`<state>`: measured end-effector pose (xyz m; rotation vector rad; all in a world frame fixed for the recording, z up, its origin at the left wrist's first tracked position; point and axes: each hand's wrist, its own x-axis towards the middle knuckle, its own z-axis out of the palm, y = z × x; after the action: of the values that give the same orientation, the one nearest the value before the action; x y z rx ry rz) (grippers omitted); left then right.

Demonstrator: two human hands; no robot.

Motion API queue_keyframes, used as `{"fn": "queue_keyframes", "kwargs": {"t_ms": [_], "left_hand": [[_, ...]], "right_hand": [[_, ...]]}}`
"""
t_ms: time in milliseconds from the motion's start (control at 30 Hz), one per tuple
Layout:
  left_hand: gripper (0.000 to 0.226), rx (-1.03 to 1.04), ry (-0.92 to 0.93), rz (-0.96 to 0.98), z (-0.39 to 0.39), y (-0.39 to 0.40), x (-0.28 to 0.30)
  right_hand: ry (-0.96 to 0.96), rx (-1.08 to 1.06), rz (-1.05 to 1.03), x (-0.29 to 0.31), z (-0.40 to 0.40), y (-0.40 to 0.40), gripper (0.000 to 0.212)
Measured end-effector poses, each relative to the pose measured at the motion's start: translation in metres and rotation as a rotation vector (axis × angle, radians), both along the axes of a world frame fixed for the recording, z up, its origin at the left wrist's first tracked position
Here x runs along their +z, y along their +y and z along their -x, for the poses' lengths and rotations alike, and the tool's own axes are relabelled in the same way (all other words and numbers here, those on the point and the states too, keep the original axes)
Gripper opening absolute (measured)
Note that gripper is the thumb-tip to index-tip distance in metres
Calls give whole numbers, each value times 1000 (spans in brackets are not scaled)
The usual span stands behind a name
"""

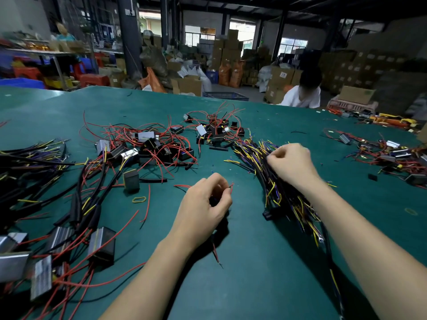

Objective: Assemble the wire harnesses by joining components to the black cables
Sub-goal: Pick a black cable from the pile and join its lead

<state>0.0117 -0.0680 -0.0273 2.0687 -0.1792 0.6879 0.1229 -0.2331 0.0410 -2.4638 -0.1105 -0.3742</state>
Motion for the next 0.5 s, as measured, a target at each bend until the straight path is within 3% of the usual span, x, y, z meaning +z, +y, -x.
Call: {"fn": "queue_keyframes", "kwargs": {"t_ms": [100,200,333,500], "left_hand": [[14,14,-3,11,-1,2,-2],[16,41,-24,16,-1,2,-2],[9,83,-64,-6,-2,3,-1],[12,40,-53,10,-3,3,-3]], "right_hand": [[96,-54,428,-7,-10,17,10],[81,-103,612,-12,-16,30,14],[108,-159,601,-16,-21,33,28],[71,-165,367,-13,-22,22,15]]}}
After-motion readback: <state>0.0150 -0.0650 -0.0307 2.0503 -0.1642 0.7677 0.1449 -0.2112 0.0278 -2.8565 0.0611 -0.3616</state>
